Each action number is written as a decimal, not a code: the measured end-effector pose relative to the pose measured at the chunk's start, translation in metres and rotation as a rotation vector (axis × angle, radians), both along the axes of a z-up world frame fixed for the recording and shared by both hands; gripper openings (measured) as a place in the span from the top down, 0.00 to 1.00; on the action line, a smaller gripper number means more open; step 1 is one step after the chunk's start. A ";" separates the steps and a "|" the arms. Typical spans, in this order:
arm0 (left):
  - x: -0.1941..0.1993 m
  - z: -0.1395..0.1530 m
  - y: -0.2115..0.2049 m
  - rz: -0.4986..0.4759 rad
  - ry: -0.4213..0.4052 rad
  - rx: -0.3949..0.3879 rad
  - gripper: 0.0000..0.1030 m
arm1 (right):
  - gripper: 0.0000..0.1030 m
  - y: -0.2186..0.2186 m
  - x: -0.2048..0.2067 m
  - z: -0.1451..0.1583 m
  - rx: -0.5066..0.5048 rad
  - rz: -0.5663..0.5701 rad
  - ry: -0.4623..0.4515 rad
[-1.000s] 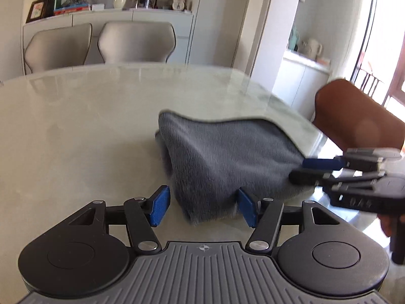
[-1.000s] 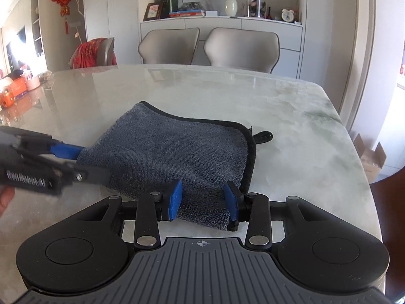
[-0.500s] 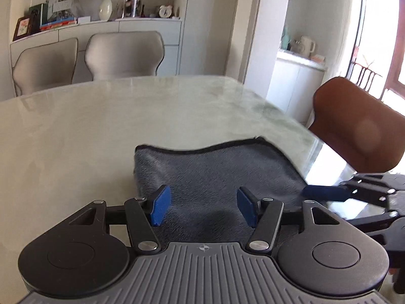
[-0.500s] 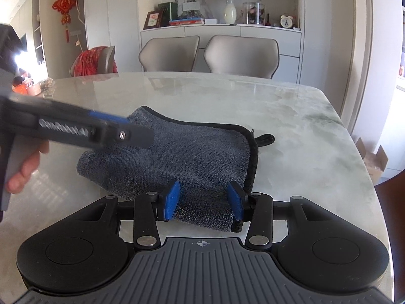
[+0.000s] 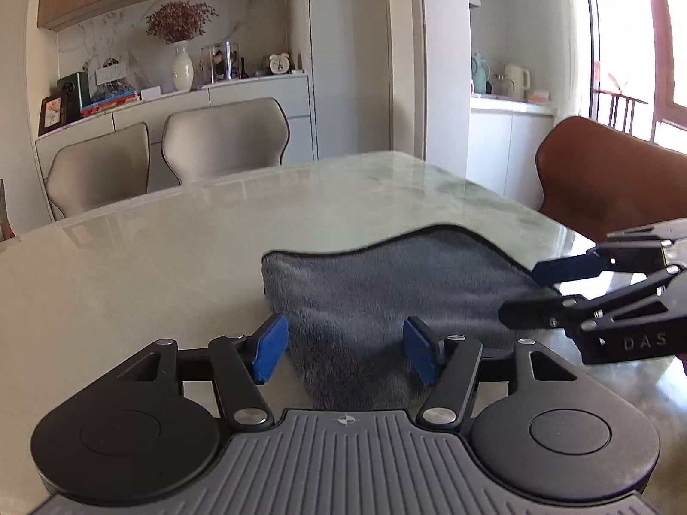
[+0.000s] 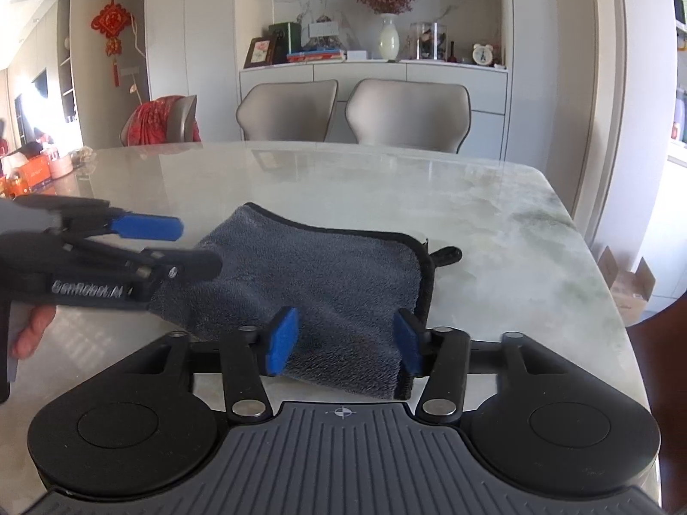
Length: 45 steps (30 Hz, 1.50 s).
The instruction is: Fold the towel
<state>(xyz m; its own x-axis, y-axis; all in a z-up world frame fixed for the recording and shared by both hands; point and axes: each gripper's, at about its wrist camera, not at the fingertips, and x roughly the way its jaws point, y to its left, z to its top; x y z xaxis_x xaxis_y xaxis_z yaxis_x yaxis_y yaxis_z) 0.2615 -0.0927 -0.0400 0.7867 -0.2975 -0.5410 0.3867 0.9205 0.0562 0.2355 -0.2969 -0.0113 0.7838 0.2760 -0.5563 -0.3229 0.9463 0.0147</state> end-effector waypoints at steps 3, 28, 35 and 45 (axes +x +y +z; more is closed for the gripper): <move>0.001 0.000 0.000 0.028 0.017 -0.022 0.37 | 0.46 0.010 0.002 -0.003 -0.059 -0.009 -0.006; -0.123 0.030 0.040 0.191 -0.004 -0.138 0.09 | 0.01 0.048 -0.125 0.042 -0.042 -0.248 -0.153; -0.149 0.022 0.042 0.209 0.012 -0.139 0.08 | 0.01 0.053 -0.148 0.038 -0.024 -0.266 -0.155; -0.171 0.016 0.039 0.240 0.019 -0.120 0.07 | 0.01 0.049 -0.166 0.024 -0.009 -0.289 -0.152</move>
<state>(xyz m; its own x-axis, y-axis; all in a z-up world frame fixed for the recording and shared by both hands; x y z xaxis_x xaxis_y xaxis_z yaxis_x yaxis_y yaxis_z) 0.0903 -0.0542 -0.0240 0.8324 -0.1663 -0.5286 0.1563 0.9856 -0.0640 0.0696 -0.2481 0.0130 0.9031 0.0252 -0.4286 -0.0385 0.9990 -0.0223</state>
